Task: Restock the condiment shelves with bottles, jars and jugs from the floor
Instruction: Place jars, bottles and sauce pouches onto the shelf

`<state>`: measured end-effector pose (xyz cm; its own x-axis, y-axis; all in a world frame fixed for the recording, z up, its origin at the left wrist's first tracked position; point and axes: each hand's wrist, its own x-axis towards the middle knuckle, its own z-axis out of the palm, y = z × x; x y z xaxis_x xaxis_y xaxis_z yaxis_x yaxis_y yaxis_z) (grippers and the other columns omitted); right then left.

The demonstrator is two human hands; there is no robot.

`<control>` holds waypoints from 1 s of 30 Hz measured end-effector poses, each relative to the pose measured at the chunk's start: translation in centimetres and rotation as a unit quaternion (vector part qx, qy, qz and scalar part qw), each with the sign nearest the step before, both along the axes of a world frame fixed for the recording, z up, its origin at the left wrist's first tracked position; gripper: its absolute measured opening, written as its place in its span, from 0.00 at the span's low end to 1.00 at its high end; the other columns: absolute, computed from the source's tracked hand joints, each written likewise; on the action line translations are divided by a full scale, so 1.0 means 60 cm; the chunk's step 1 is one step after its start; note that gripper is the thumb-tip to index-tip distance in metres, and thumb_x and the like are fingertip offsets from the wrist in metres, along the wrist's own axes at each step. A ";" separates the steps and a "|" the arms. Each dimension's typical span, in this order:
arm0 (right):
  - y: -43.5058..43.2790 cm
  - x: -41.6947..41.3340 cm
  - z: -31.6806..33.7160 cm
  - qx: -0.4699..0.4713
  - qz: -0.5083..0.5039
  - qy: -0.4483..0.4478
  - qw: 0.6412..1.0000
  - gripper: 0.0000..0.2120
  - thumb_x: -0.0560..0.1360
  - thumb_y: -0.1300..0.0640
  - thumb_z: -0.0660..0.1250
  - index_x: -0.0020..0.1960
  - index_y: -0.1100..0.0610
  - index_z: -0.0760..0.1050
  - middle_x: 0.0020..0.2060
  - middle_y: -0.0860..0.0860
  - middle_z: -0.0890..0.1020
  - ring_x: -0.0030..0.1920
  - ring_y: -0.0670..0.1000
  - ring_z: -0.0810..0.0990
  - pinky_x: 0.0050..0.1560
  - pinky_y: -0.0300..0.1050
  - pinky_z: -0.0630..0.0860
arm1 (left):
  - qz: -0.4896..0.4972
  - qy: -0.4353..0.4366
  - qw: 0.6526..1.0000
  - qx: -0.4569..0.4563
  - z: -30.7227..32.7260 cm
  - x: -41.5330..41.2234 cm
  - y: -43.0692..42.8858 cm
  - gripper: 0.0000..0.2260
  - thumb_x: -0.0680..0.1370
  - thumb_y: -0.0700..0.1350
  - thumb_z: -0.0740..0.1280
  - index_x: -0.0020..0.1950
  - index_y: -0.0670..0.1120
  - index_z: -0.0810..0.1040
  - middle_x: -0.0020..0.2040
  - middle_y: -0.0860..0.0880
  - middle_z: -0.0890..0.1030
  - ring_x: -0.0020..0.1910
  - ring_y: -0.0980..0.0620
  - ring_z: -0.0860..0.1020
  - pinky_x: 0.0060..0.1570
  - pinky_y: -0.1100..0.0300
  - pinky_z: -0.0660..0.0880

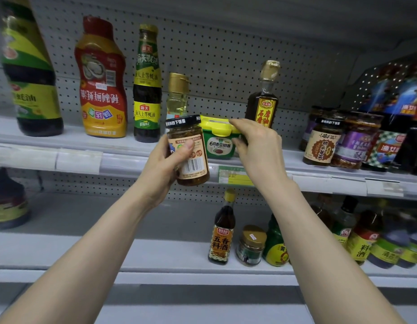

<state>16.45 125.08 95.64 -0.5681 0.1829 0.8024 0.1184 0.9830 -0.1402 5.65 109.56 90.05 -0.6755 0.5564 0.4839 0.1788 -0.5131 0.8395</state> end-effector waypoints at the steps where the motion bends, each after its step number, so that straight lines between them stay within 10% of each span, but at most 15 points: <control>1: -0.002 0.008 -0.003 -0.026 0.020 0.030 0.999 0.17 0.78 0.65 0.69 0.66 0.57 0.79 0.60 0.52 0.83 0.60 0.52 0.80 0.63 0.49 0.75 | 0.002 0.008 1.000 0.002 0.003 0.005 0.002 0.15 0.73 0.48 0.69 0.59 0.50 0.74 0.49 0.54 0.85 0.51 0.54 0.83 0.47 0.57 0.80; 11: 0.042 0.103 -0.009 -0.308 0.310 -0.058 0.897 0.20 0.75 0.53 0.74 0.66 0.47 0.77 0.55 0.42 0.84 0.57 0.40 0.81 0.57 0.39 0.79 | 0.019 0.032 0.999 0.016 0.052 0.093 0.089 0.18 0.72 0.49 0.71 0.60 0.48 0.74 0.55 0.49 0.84 0.58 0.48 0.81 0.57 0.49 0.78; 23: 0.201 0.205 -0.027 -0.288 0.184 0.024 0.939 0.21 0.71 0.51 0.77 0.60 0.39 0.74 0.51 0.33 0.82 0.54 0.33 0.78 0.49 0.25 0.72 | 0.002 0.119 0.987 -0.105 0.073 0.197 0.273 0.17 0.76 0.50 0.71 0.63 0.48 0.77 0.57 0.49 0.84 0.58 0.50 0.81 0.60 0.47 0.77; 30: 0.264 0.201 -0.008 -0.259 0.096 0.071 0.959 0.28 0.68 0.55 0.79 0.65 0.48 0.75 0.53 0.40 0.82 0.56 0.43 0.80 0.59 0.49 0.79 | 0.115 0.099 0.983 -0.104 0.093 0.225 0.363 0.18 0.72 0.45 0.76 0.61 0.47 0.79 0.54 0.51 0.84 0.56 0.53 0.81 0.59 0.45 0.78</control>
<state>28.51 140.90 95.14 -0.5234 0.4801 0.7039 -0.1131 0.7797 -0.6159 19.17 131.35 95.61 -0.6993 0.5006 0.5104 0.4410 -0.2598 0.8591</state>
